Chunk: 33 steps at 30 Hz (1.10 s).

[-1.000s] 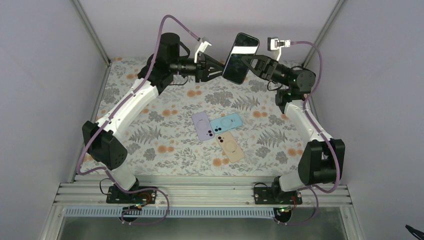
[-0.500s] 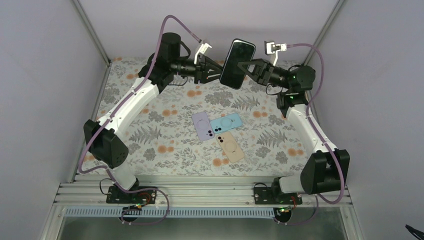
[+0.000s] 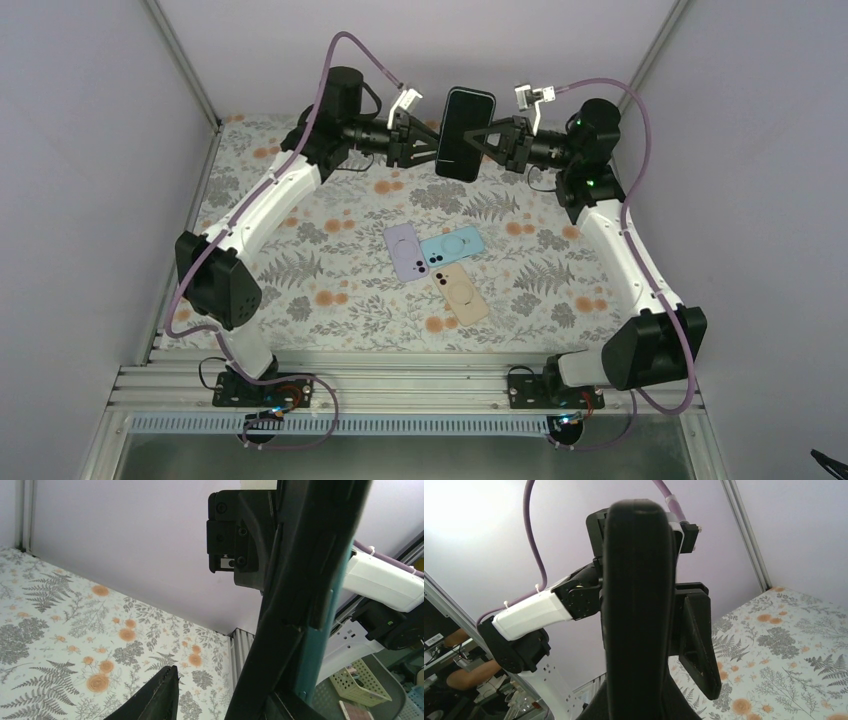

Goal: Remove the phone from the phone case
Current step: Remove the phone case from the phone.

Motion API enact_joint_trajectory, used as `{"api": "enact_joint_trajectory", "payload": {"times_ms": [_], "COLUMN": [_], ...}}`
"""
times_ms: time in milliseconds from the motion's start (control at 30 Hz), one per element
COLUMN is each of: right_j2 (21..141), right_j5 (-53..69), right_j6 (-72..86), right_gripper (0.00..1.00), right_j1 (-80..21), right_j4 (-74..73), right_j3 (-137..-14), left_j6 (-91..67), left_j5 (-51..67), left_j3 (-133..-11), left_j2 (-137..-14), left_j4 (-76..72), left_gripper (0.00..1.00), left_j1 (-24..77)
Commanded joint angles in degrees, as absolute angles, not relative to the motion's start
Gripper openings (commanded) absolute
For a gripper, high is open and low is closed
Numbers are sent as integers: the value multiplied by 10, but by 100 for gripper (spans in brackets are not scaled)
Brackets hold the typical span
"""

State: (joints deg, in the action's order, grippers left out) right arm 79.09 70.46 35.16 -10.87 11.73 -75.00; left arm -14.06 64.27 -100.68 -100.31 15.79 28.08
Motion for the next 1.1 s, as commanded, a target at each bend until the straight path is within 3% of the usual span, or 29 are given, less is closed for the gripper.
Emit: {"api": "enact_joint_trajectory", "payload": {"times_ms": [0,567,1067], "right_j2": [801,824,878], "right_j5": [833,847,807], "right_j6": [321,403,400], "right_gripper": [4,4,7], "right_j1": [-177,-205,-142], "right_j4": [27,97,35], "right_j3": [-727,-691,-795], "left_j6": [-159,-183,-292], "left_j5": [640,675,695], "left_j3": [-1037,-1044,-961], "left_j2": [-998,-1010,-985], "left_j4": [60,36,-78], "left_gripper": [40,40,7], "left_j1": [307,324,291]}}
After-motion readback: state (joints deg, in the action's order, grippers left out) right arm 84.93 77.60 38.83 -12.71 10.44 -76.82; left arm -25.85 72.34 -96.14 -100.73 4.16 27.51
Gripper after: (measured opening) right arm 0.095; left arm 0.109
